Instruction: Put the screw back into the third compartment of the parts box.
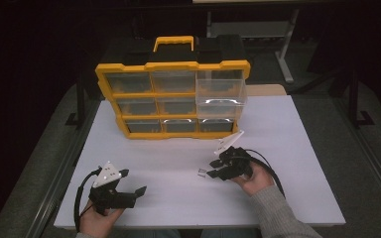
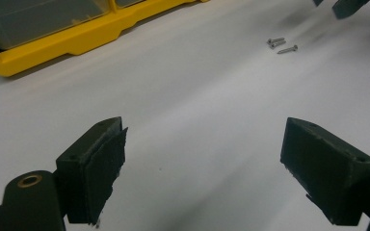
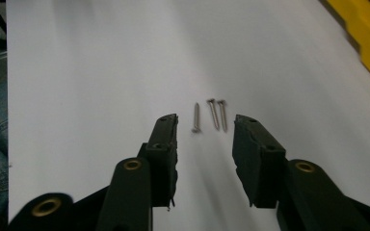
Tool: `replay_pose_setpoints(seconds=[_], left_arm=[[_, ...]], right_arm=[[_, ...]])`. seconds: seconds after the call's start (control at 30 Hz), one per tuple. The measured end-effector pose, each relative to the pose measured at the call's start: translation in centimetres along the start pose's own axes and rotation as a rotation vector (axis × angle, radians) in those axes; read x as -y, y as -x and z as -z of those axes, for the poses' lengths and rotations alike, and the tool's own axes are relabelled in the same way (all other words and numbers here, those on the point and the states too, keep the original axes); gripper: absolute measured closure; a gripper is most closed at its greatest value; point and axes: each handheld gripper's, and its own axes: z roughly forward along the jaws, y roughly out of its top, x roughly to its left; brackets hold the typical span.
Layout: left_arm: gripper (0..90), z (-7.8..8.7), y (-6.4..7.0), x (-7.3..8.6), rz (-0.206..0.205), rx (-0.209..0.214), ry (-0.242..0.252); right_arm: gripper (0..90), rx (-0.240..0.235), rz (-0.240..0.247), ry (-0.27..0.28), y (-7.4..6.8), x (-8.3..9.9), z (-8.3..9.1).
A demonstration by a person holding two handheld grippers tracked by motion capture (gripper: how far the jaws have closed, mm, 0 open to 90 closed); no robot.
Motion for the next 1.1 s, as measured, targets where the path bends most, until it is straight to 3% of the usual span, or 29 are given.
replay_pose_setpoints(seconds=[0.1, 0.23, 0.33, 0.63, 0.9, 1.1], left_arm=[[15.6, 0.1, -0.1, 0.0, -0.004, 0.000, -0.010], [15.6, 0.1, -0.1, 0.0, 0.008, -0.001, 0.006], [15.6, 0.1, -0.2, 0.0, -0.005, -0.001, 0.005], [15.6, 0.3, -0.2, 0.0, -0.004, 0.002, 0.007], [15.6, 0.2, -0.2, 0.0, 0.001, 0.002, 0.011], [15.6, 0.1, 0.0, 0.0, 0.010, 0.004, 0.016]], right_arm=[[65.8, -0.009, 0.036, -0.010, -0.1, -0.5, -1.2], [68.1, -0.019, 0.041, -0.048, -0.1, -0.9, -2.8], [70.4, -0.015, 0.033, -0.064, -0.1, -1.3, -3.2], [76.7, -0.016, 0.088, -0.109, -0.1, -1.9, -4.9], [86.1, 0.011, 0.141, -0.131, -0.6, -1.9, -5.3], [86.3, -0.014, 0.119, -0.124, -0.2, -1.8, -5.2]])
